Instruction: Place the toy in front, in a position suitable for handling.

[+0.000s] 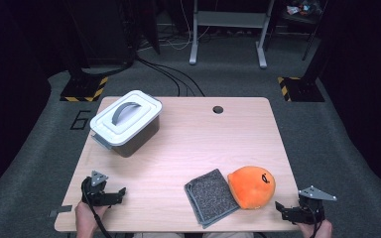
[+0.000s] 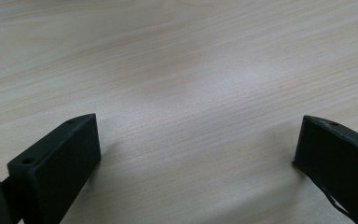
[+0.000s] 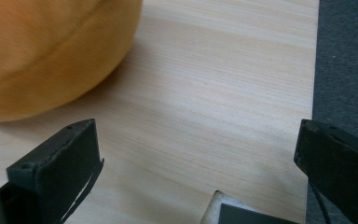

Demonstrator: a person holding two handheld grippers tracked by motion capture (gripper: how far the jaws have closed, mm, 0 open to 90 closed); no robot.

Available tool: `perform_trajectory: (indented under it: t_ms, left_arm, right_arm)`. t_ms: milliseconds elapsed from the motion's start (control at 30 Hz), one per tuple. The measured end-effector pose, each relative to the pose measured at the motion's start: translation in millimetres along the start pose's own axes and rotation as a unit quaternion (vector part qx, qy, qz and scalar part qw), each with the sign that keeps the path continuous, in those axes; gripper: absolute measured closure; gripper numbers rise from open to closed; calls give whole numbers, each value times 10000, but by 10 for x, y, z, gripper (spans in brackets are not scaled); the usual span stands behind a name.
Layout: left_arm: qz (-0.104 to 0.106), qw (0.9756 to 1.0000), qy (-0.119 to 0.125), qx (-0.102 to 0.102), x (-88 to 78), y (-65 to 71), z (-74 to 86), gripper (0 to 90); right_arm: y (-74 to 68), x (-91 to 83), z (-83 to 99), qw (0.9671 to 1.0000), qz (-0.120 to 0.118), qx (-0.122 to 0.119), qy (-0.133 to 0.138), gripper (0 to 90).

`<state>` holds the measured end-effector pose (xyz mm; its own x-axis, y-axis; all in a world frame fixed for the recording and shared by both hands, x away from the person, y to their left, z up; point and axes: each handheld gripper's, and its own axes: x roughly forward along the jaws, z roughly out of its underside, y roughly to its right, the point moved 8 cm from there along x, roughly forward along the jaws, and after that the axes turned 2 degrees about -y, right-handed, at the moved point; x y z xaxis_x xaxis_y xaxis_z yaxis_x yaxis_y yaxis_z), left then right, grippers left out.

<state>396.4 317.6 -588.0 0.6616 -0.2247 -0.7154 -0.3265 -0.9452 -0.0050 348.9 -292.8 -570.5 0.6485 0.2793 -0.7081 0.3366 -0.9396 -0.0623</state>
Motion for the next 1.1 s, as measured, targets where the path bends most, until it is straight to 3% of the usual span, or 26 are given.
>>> perform_trajectory:
  t_ms: [233, 567, 933, 1100]
  left_arm:
    - [0, 10000, -1, -4, 0, 0, 0, 0]
    - [-4, 10000, -2, -5, 1, -1, 0, 0]
    - [-4, 10000, -2, -4, 1, 0, -1, 0]
    - [-3, 10000, -3, -6, 1, 0, 0, 0]
  right_arm:
    - [-106, -173, -142, 9998, -163, 49, 73, 0]
    - [-344, -317, -401, 9988, -389, -208, 206, 0]
    - [-575, -288, -563, 9970, -624, -387, 227, 0]
    - [-682, -238, -632, 9968, -609, -463, 225, 0]
